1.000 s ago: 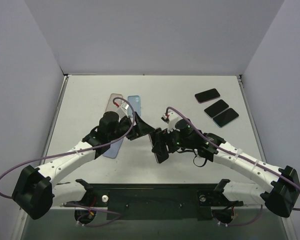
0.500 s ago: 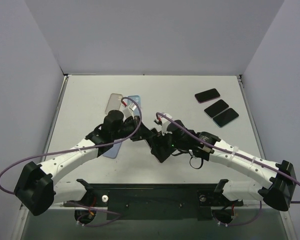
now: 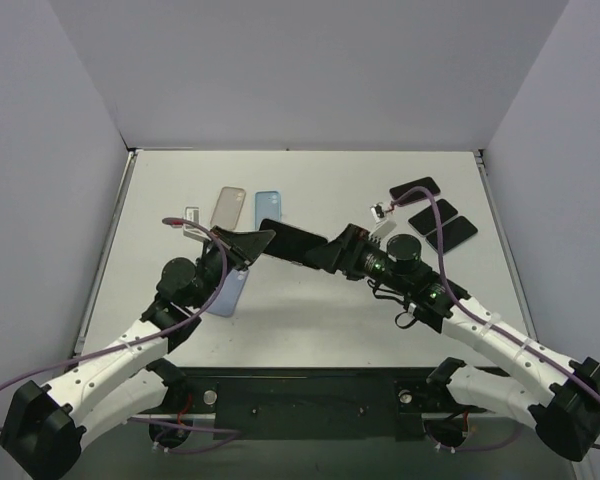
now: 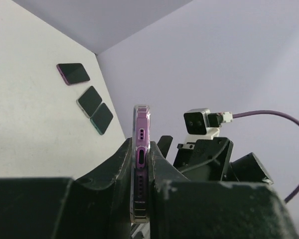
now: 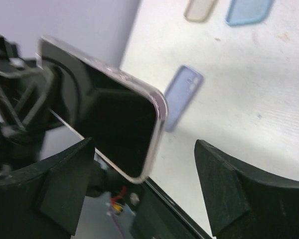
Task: Take the phone out of the phone case
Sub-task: Adjust the phone.
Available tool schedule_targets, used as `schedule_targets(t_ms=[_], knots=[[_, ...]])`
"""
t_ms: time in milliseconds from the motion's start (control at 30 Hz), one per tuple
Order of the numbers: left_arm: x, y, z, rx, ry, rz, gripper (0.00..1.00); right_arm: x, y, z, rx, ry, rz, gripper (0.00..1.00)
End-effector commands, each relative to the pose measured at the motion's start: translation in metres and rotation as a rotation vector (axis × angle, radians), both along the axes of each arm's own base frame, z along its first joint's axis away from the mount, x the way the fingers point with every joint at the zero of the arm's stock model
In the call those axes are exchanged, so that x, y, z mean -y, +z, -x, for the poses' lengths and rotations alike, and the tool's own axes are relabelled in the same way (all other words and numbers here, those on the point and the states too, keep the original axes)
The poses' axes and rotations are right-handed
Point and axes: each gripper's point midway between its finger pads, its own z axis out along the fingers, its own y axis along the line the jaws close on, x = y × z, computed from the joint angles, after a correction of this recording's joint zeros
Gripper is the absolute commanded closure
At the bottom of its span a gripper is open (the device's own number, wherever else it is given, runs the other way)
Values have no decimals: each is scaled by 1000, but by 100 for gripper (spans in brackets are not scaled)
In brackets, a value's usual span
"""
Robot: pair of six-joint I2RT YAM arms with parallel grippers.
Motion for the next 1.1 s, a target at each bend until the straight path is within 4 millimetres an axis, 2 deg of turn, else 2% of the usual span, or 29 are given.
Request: schedule_targets(t_ms=[0,33,67,167,200,233,267,300,333,367,400,433,467,500,533,567,600,633,667,700,733,767,800,833,867,900,967,1033,1067], knots=[[-14,73,14,142,-6,294,100,-19,86,0,69,70,-432,33],[-15,72,15,131,-9,321,100,-21,87,-2,72,71,-444,39],[-17,79,18,151,-16,356,100,-24,86,-3,57,80,-453,50],[-21,81,20,144,-22,420,100,-31,103,6,96,163,-536,71],[-21,83,22,150,-31,426,100,-34,103,6,99,180,-542,83],[-18,84,25,154,-51,422,100,-36,112,10,123,216,-557,88],[-17,84,26,155,-59,414,100,-40,112,11,128,241,-554,100],[-11,79,28,142,-85,387,90,-43,119,18,155,303,-542,100],[-10,77,29,151,-83,345,79,-42,117,14,164,310,-520,100],[-4,56,26,86,-103,249,46,-43,114,19,176,359,-481,100],[-13,62,25,119,-67,164,18,-36,113,13,197,351,-455,100],[-13,21,19,-16,-45,10,18,-35,102,15,188,387,-378,100],[-23,42,23,88,-5,-98,17,-28,103,13,206,391,-346,100],[-30,14,22,12,12,-233,17,-25,90,16,195,426,-253,100],[-40,36,25,126,45,-332,16,-23,89,18,205,448,-210,100],[-51,17,27,72,66,-441,16,-18,78,24,197,485,-105,100],[-57,28,29,137,82,-512,16,-14,65,32,137,505,-54,100],[-56,30,34,167,52,-547,15,-14,75,38,197,560,-40,100],[-50,36,41,237,-2,-588,16,-13,72,43,177,587,-30,100],[-44,38,41,252,-39,-599,15,-13,81,50,204,630,-39,100],[-28,45,54,314,-160,-598,15,-13,85,54,206,660,-45,100],[-14,39,56,316,-259,-606,15,-12,87,57,207,677,-42,100],[1,45,71,361,-396,-588,15,-11,86,63,191,712,-33,100],[12,31,70,320,-488,-596,15,-11,87,66,189,728,-31,100],[19,39,82,353,-578,-579,16,-10,86,70,179,754,-21,100],[26,30,79,327,-622,-581,16,-9,86,72,173,764,-17,100],[32,26,81,334,-684,-572,16,-8,87,77,173,782,-11,100],[41,26,94,372,-787,-504,16,-8,87,76,179,776,-5,100],[45,29,109,362,-876,-445,17,-8,88,76,182,775,-5,100]])
